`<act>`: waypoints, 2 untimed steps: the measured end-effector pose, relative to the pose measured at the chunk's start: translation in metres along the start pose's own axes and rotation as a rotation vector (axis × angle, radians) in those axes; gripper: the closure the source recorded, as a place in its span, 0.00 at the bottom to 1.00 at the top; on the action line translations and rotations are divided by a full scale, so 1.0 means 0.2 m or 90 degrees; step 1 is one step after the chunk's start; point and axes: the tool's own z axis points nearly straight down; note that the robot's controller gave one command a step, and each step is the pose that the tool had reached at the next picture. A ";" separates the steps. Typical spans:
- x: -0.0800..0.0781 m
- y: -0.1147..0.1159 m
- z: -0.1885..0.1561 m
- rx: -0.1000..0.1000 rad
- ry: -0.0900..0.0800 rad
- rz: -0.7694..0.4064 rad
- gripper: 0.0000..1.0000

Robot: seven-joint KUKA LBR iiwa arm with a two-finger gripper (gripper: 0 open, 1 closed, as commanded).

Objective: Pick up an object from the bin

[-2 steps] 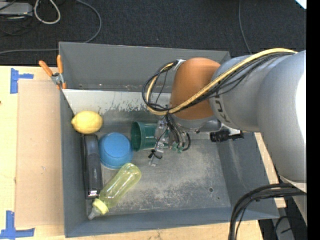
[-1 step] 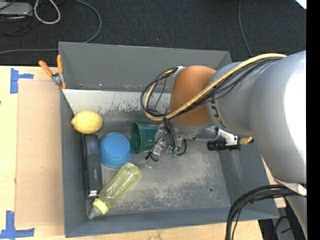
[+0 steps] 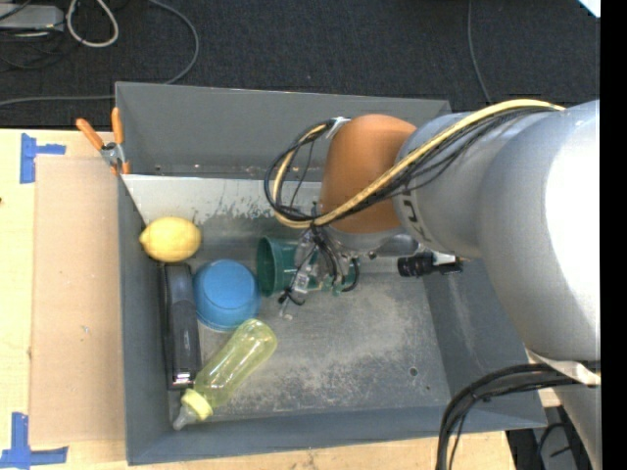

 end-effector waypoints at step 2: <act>0.03 -0.06 -0.14 0.001 0.008 0.035 0.00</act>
Offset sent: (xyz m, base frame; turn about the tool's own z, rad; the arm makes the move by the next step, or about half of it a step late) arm -0.0011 -0.0060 0.1183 0.0026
